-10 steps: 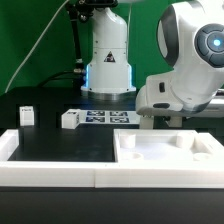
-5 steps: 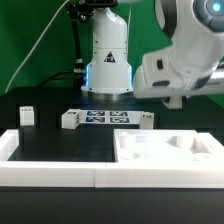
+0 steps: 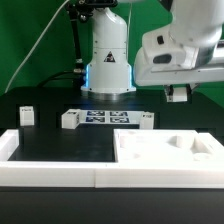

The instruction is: Assemble one leg

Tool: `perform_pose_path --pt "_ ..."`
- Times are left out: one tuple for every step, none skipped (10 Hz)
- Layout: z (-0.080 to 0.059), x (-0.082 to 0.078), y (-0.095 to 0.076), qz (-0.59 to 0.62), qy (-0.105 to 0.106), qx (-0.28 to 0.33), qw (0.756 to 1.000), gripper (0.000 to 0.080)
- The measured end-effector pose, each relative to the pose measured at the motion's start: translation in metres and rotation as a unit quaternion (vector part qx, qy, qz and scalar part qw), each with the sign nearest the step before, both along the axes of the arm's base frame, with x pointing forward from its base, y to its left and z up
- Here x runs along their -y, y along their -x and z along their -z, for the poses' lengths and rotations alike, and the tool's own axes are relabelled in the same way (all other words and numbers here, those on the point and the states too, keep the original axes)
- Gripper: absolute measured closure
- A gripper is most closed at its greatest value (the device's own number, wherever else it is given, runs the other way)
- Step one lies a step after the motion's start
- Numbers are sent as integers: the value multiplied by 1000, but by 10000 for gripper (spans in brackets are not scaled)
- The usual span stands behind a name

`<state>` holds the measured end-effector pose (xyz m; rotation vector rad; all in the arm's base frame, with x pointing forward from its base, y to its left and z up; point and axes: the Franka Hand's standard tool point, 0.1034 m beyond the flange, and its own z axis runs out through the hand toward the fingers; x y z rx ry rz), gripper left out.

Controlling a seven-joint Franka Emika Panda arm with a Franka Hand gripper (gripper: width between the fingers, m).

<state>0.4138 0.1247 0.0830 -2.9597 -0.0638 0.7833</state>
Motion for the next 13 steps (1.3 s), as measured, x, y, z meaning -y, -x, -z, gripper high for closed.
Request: perform_pose_path --pt "5 5 -5 -6 -7 35 999 508" --pt "-3 9 -14 -1 -7 79 997 508" --pt "-13 13 -17 -3 -8 108 994 508" --pt "-20 15 -29 0 -9 145 989 508" --pt "-34 17 -40 4 -10 190 982 508" --pt "-33 17 -42 6 -10 247 969 508" --pt "-28 18 -37 5 -10 271 963 508" --pt "-29 18 -44 8 -12 326 945 508" --pt "-29 19 -43 9 -14 371 928 508" --pt "-28 21 -42 7 -16 412 911 508" --pt "-19 25 -35 1 -15 428 904 508" --pt "-22 26 -38 -4 -14 403 915 508" --pt "-36 23 -52 -3 -16 416 909 508"
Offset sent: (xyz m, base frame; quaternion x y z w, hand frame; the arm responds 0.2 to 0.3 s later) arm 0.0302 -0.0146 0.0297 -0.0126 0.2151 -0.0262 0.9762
